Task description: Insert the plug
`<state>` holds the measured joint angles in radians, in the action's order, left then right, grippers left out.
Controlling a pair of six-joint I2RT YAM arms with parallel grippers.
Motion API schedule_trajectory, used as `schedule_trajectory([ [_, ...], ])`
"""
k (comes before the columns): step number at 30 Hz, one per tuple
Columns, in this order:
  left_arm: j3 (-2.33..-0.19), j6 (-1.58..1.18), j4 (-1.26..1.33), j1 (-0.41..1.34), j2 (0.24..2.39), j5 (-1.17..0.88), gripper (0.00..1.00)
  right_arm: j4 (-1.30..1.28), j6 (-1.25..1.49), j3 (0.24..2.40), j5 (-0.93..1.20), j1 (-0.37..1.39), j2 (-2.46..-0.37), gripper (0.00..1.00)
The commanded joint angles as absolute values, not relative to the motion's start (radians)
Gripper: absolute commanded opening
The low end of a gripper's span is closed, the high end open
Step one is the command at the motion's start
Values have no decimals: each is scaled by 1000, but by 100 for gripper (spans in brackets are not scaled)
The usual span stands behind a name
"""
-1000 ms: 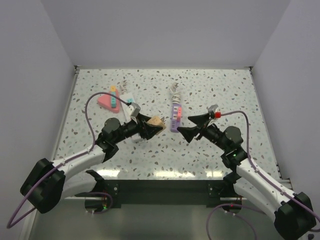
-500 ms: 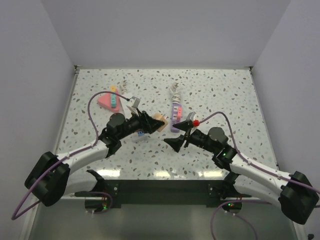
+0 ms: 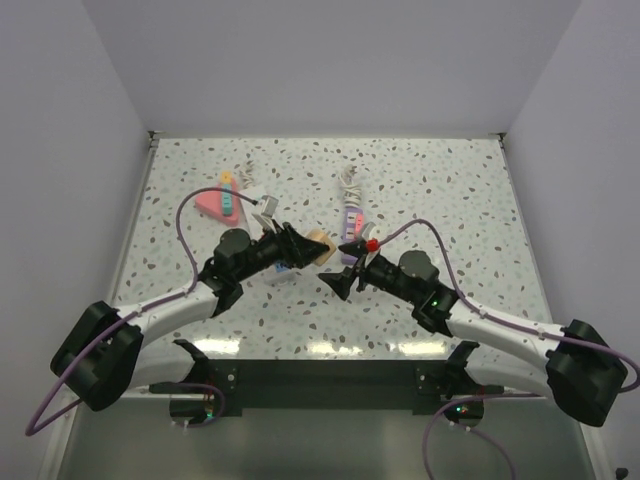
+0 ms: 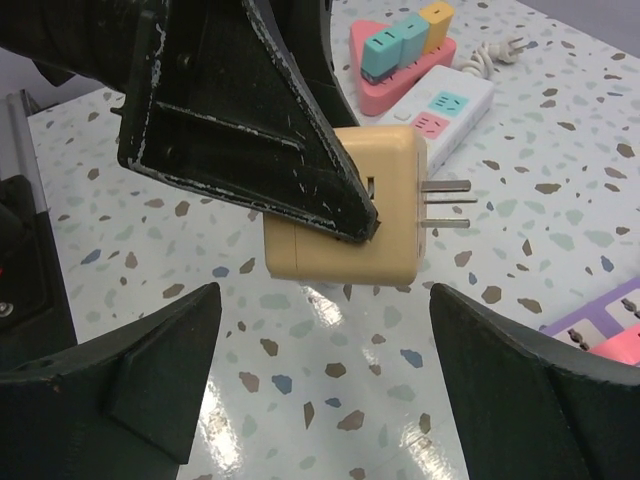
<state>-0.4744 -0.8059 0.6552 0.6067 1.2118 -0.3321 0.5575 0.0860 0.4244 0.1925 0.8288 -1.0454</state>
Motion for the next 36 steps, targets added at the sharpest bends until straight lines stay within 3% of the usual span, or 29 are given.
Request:
schedule_trajectory([
  [1, -469, -838, 756, 607, 1207, -336, 0, 630, 40, 485, 137, 851, -1068, 88],
  [13, -454, -856, 778, 615, 1187, -347, 0, 632, 14, 548, 61, 893, -1186, 87],
  [27, -437, -851, 785, 621, 1189, -388, 0, 790, 8, 546, 31, 896, -1261, 70],
  [34, -431, -841, 801, 621, 1198, -413, 0, 790, 5, 572, 64, 896, -1298, 38],
  [36, -431, -838, 805, 623, 1206, -422, 0, 781, 6, 575, 75, 896, -1301, 24],
])
